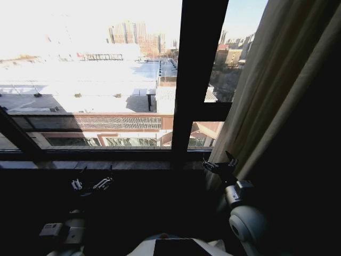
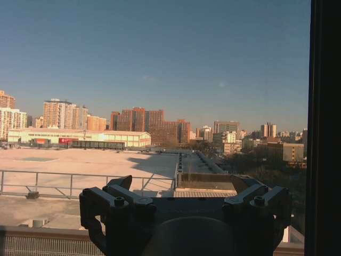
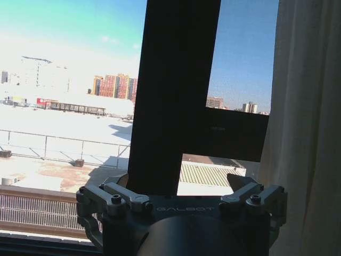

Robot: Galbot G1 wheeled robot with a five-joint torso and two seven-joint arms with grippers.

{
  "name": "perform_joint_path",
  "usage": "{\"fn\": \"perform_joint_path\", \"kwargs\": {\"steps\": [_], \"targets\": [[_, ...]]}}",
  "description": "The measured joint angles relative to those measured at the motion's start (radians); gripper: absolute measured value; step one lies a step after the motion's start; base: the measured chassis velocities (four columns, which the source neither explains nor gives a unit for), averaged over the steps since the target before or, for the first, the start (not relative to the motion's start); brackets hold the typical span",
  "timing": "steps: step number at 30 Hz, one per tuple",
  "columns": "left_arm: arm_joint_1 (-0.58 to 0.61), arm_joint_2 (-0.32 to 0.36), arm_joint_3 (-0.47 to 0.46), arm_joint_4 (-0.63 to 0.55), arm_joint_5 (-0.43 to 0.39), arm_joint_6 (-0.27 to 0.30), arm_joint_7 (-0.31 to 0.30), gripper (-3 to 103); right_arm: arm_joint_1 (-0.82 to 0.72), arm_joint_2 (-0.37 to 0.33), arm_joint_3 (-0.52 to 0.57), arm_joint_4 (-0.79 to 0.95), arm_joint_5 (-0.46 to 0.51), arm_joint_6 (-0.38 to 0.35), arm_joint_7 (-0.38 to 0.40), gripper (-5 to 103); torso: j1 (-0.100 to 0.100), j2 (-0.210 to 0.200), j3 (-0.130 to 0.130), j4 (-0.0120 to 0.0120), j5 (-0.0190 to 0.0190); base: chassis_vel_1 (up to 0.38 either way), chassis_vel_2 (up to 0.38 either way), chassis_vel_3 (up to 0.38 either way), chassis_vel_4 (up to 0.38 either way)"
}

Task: Open the curtains by pulling them apart, changing their state from closed to fully open.

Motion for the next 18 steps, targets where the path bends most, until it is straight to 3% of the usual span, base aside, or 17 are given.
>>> {"fn": "perform_joint_path", "kwargs": {"steps": [18], "targets": [[0.013,-0.007,-0.011,0.0,-0.015,-0.017,0.001,100,-0.018,0.001,-0.001,-0.004,-0.037,-0.002,-0.02,100,0.0,0.0,0.0,0.0003,-0.0003,0.307,0.409,-0.307,-0.402]]}}
